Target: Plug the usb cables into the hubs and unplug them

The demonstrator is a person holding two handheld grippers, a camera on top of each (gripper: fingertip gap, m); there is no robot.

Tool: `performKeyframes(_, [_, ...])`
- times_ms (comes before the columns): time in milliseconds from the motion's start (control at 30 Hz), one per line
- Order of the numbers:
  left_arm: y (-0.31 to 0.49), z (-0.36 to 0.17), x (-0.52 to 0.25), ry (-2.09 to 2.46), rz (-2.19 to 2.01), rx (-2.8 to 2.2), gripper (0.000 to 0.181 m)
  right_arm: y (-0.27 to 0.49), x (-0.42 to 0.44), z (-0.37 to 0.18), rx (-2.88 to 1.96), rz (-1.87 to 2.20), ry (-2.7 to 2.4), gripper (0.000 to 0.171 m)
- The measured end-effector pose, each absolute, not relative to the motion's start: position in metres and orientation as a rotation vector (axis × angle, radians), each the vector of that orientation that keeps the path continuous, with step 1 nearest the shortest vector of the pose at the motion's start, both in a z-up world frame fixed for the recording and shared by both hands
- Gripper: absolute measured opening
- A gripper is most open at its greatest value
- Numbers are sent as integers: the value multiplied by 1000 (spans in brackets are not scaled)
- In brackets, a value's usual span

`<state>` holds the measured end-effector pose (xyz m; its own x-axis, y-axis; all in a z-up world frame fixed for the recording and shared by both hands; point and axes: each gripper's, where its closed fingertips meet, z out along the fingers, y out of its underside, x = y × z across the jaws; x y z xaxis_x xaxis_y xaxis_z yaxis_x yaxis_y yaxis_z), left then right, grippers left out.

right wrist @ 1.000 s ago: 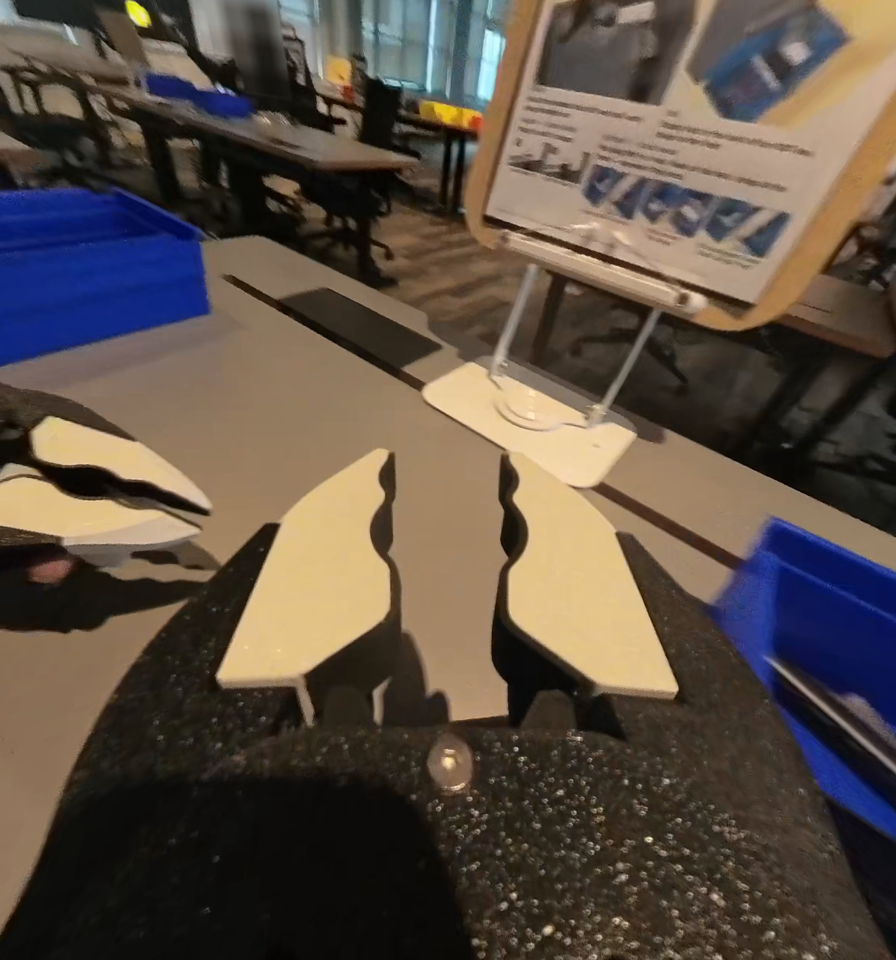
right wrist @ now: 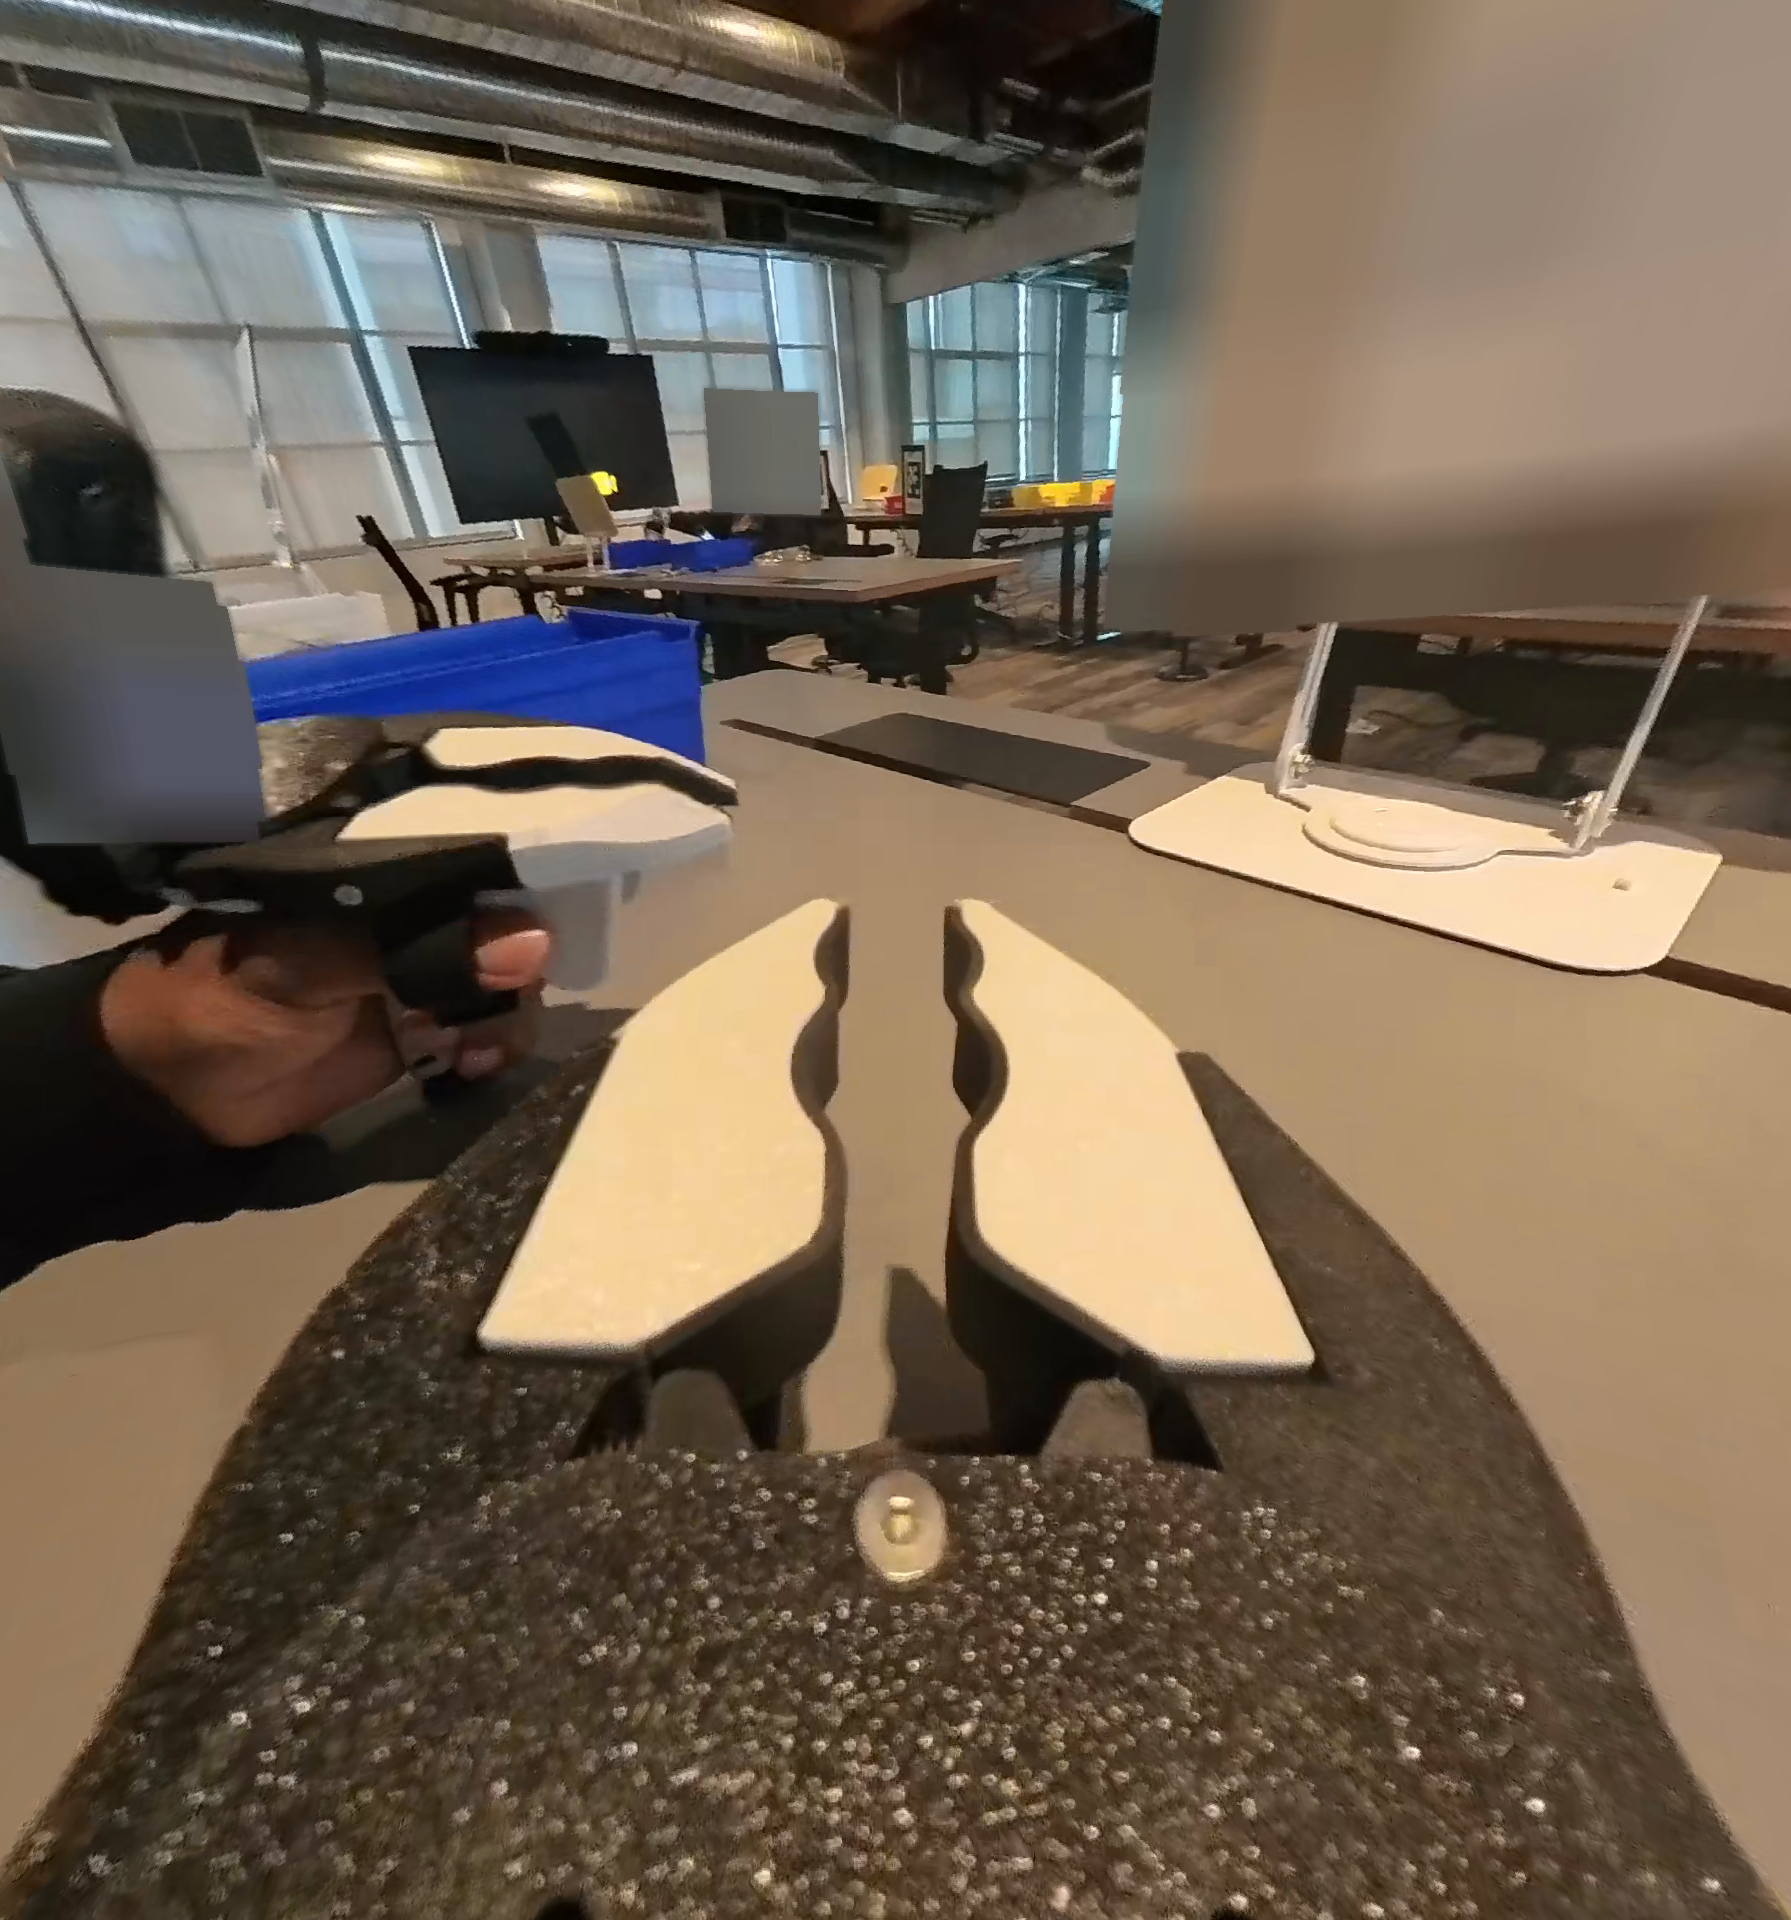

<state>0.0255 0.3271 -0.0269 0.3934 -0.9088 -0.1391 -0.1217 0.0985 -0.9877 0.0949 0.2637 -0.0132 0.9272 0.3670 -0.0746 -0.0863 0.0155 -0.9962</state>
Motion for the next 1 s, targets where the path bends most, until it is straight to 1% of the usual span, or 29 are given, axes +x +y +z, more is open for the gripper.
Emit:
performKeyframes(267, [344,-30,15,942,-878,-1478,15,263,97,-12,-1505,392,-202,19])
performKeyframes(400, [353,-29,9,877,-894,-1516,9,264,105,-11,-1490,429,-144,18])
performKeyframes(600, [360,-32,4,929,-754,-1481,9,262,102,-10,-1479,419,-167,19])
performKeyframes(1000, [352,-41,11,1026,-695,-1474,14,267,101,-15,-1521,464,-158,17])
